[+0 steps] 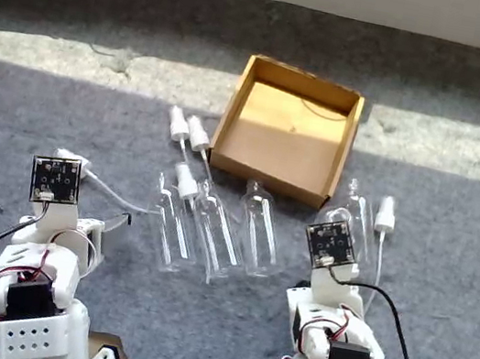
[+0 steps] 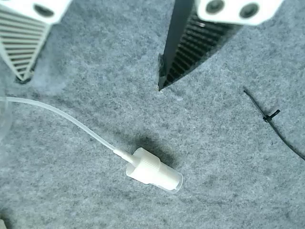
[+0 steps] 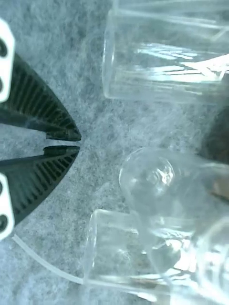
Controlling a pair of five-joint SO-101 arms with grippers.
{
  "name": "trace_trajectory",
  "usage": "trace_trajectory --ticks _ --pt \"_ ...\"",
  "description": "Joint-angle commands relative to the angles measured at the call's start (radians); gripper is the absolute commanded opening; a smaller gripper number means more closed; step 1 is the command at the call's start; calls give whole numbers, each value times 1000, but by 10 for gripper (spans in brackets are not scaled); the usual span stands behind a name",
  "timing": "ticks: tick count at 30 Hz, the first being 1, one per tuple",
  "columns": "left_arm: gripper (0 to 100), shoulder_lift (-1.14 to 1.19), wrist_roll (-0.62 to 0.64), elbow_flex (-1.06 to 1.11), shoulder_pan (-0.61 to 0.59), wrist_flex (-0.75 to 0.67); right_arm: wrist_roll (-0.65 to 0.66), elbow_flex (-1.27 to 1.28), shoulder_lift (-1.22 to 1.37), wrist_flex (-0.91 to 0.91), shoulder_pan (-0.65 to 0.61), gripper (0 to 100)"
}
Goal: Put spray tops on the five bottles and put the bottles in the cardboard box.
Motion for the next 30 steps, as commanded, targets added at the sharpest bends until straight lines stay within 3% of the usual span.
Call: trace_trajectory --ticks 1,7,11,15,19,25,30 --pt "362 5 11 19 10 3 6 151 -10 -44 10 17" --pt "362 5 11 19 10 3 301 93 -10 -47 159 17" --pt "362 5 12 19 10 3 218 -117 -10 -61 269 17" --pt "362 5 12 19 10 3 86 -363 5 -38 277 17" --pt "362 5 12 19 10 3 -14 -545 140 -7 186 18" --pt "362 5 12 19 10 3 -91 -765 561 56 59 19" --pt "362 5 12 19 10 3 -94 -858 693 79 24 120"
